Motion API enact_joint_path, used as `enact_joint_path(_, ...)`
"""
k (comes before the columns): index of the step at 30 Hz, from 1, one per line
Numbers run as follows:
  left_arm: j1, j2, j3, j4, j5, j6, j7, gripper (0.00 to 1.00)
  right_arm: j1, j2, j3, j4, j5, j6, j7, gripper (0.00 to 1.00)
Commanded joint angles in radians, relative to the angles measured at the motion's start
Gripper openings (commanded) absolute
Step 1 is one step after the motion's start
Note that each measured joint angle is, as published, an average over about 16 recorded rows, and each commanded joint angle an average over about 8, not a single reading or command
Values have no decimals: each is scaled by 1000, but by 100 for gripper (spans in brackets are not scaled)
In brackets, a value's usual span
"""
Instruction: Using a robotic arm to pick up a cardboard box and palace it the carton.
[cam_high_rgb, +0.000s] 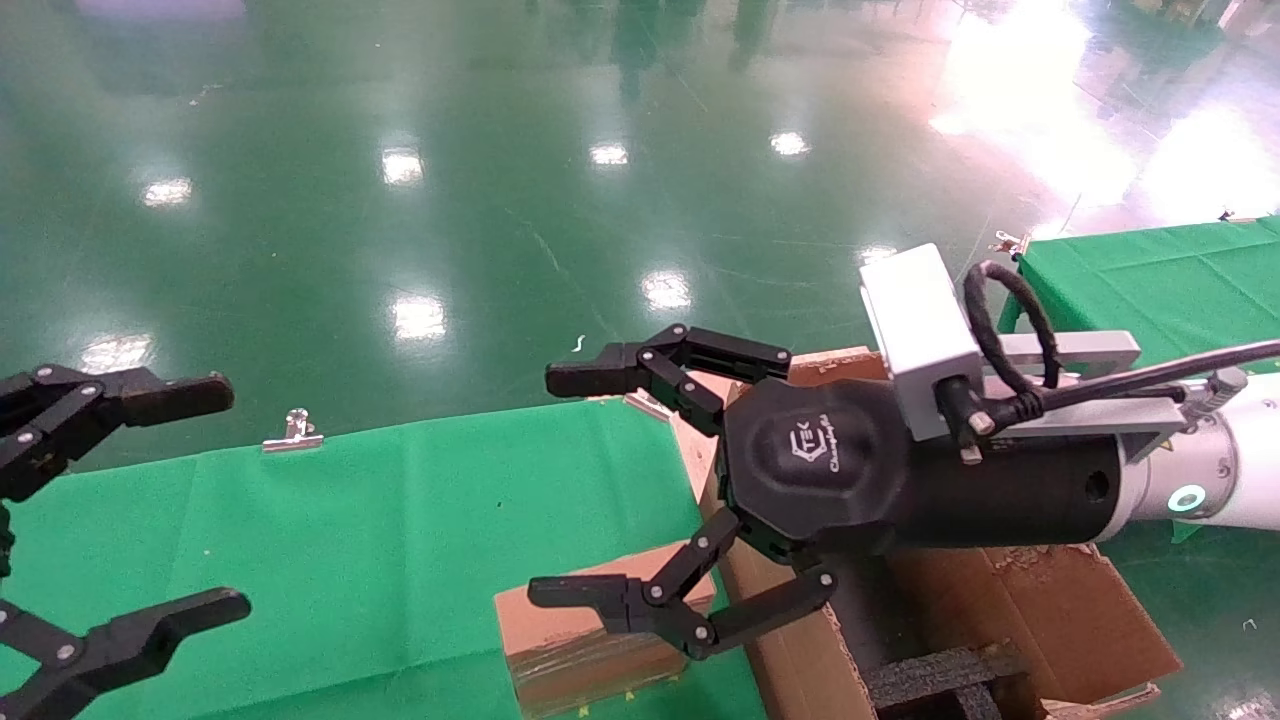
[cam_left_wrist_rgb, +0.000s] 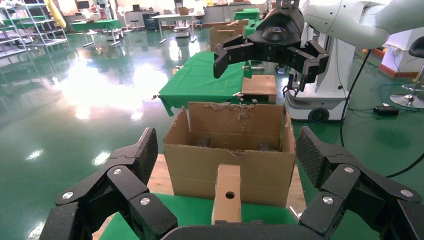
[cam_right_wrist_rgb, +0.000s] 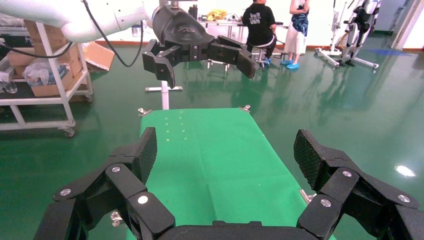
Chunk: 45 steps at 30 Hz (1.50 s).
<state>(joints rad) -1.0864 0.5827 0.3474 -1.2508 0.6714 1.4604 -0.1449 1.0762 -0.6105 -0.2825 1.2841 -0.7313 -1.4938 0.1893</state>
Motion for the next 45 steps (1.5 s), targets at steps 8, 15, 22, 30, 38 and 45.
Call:
enact_joint_path(8, 0, 0, 0, 0, 0, 0, 0, 100, 0, 0, 0, 0, 0, 0, 0, 100)
enact_joint_path(15, 0, 0, 0, 0, 0, 0, 0, 55, 0, 0, 0, 0, 0, 0, 0, 100)
enact_joint_path(22, 0, 0, 0, 0, 0, 0, 0, 0, 0, 0, 0, 0, 0, 0, 0, 100)
enact_joint_path(30, 0, 0, 0, 0, 0, 0, 0, 0, 34, -3, -37, 13, -94, 3, 2, 100)
enact_joint_path(38, 0, 0, 0, 0, 0, 0, 0, 0, 161, -70, -172, 6, -369, -23, 30, 100)
enact_joint_path(45, 0, 0, 0, 0, 0, 0, 0, 0, 265, -163, -280, -60, -561, -56, 9, 100)
